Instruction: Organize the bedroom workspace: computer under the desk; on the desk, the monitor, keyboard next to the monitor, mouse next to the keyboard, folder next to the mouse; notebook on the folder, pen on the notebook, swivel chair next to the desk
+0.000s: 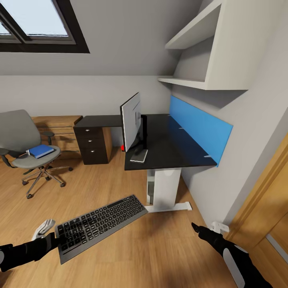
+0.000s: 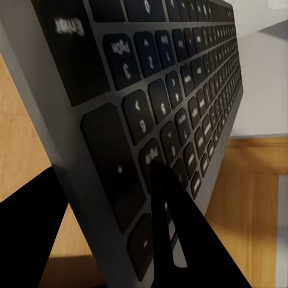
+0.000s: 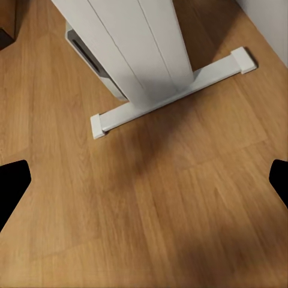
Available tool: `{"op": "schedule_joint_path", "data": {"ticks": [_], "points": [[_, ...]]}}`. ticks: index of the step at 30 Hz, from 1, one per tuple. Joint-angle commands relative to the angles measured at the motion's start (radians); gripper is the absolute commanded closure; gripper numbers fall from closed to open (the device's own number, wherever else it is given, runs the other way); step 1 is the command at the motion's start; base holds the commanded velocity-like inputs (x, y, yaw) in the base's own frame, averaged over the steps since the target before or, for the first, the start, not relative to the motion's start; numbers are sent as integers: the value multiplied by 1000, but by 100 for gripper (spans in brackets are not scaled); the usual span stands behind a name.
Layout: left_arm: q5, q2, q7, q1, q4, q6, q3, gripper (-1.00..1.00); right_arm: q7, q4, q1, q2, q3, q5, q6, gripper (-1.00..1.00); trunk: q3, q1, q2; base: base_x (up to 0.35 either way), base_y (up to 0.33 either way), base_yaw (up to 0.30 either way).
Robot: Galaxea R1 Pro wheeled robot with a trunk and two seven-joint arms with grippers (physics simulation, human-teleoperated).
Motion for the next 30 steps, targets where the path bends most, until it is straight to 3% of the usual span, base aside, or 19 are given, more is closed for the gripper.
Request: {"op": "schedule_joint_path", "data": {"ticks": [1,12,16,21,25,28,30], "points": [[-8,0,-10,-1,0,5,1,100,3,-1,0,0,-2,-7,7,-100,-1,0,-1,0,0,0],[-9,-1,-11,-1,0,4,6,100,3,0,0,0,-2,-6,8,-100,-1,0,-1,0,0,0],[-10,-7,-6,-1,0,2,36,100,3,0,0,0,-3,-6,7,-100,-1,0,-1,0,0,0],[-12,-55,35,-1,-1,1,124,100,3,0,0,0,-3,-6,7,-100,-1,0,-1,0,0,0],[-13,-115,137,-1,-8,-15,193,100,3,1,0,0,-3,-6,7,-100,-1,0,-1,0,0,0],[-11,-155,239,-1,-29,-99,216,100,3,1,0,1,-1,-5,7,-100,-1,0,-1,0,0,0],[-5,-198,305,-1,-40,-224,223,100,3,1,0,1,0,-5,7,-100,-1,0,-1,0,0,0]]}}
